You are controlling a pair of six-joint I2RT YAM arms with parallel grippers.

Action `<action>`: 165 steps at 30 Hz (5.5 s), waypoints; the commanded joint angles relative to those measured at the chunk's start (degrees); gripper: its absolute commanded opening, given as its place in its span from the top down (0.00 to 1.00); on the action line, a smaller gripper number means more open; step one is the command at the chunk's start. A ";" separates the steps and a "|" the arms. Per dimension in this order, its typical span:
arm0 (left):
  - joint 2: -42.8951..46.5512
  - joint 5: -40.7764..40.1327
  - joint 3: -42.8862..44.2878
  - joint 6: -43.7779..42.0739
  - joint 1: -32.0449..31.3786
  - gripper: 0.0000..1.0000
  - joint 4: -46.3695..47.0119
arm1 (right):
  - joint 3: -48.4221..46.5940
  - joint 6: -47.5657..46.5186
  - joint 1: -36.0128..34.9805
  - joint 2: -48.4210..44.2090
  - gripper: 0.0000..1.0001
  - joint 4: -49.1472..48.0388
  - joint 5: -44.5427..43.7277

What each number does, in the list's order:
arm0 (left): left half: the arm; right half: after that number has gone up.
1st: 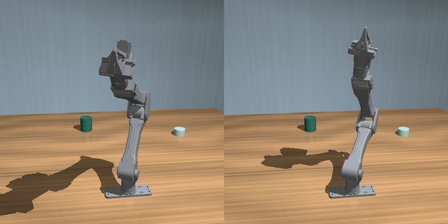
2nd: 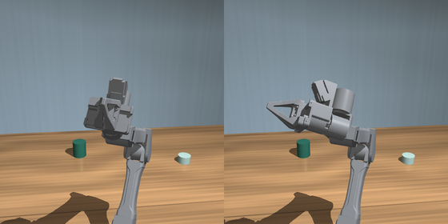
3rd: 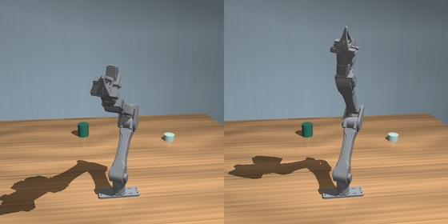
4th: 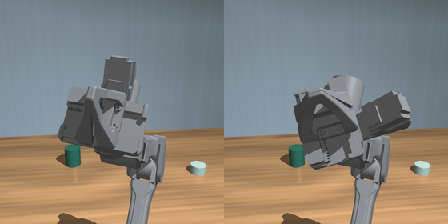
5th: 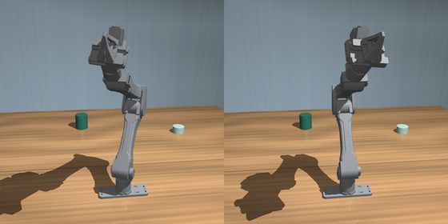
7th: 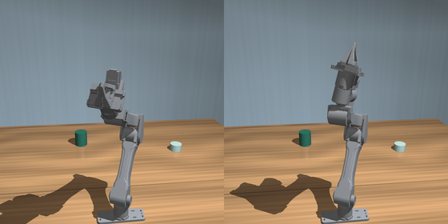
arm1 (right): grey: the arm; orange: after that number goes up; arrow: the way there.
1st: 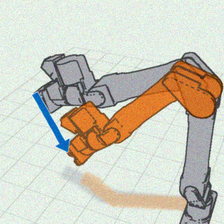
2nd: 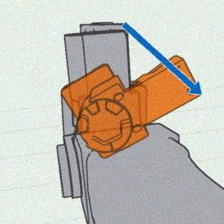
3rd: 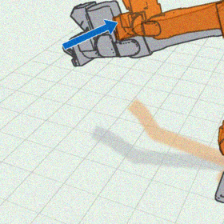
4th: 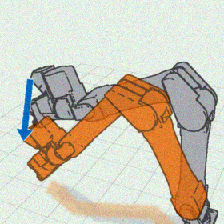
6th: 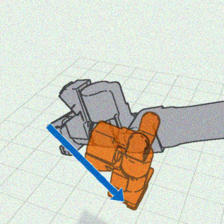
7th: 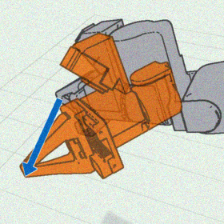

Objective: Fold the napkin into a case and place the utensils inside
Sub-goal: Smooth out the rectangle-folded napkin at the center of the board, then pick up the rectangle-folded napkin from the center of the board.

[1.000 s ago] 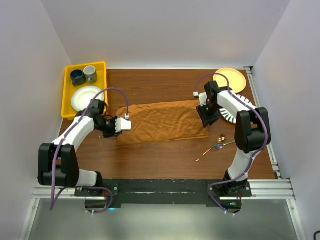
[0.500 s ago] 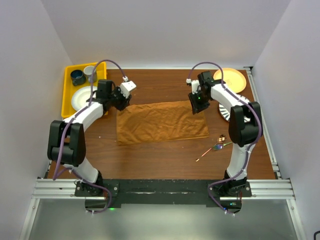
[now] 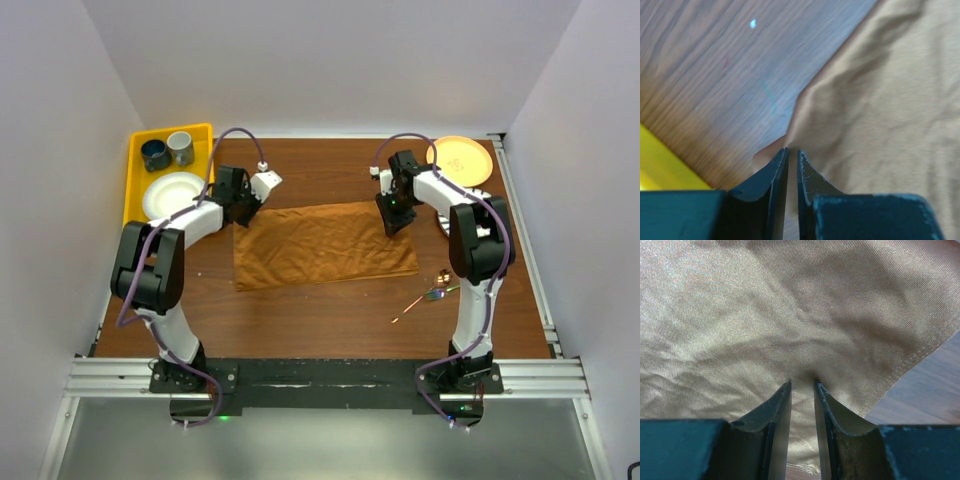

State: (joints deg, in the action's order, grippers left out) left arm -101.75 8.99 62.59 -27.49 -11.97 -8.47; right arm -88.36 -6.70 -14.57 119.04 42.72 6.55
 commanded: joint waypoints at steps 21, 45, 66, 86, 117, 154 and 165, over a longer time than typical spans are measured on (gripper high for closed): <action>0.43 5.50 12.73 -3.01 5.90 0.59 -9.36 | 1.70 -0.16 0.07 1.46 0.71 -0.18 -2.15; -12.33 5.69 15.81 -1.25 3.97 0.80 -10.87 | 1.52 0.28 0.06 1.98 0.71 -0.01 -2.06; -12.06 -5.47 15.02 -6.00 6.08 0.81 -11.83 | 1.70 -0.07 0.06 1.63 0.70 0.17 -2.33; 17.81 2.00 0.37 17.10 5.73 0.52 -13.86 | -3.05 0.64 0.07 -8.12 0.59 3.69 3.41; 24.23 3.84 -9.06 21.07 6.08 0.46 -3.75 | 5.83 2.48 6.13 -2.68 0.62 0.08 -0.04; 21.86 1.90 -8.18 20.72 7.75 0.44 -0.58 | 0.74 -2.88 7.89 -6.46 1.00 4.47 -6.46; 20.19 5.50 -7.05 20.11 9.24 0.36 -2.51 | -0.94 -1.13 3.42 -12.25 1.00 8.26 11.44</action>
State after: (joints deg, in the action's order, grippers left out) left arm -81.03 11.94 53.76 -6.68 -3.95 -11.62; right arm -87.09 -8.38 -7.51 111.59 48.93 7.16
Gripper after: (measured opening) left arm 0.590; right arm 0.012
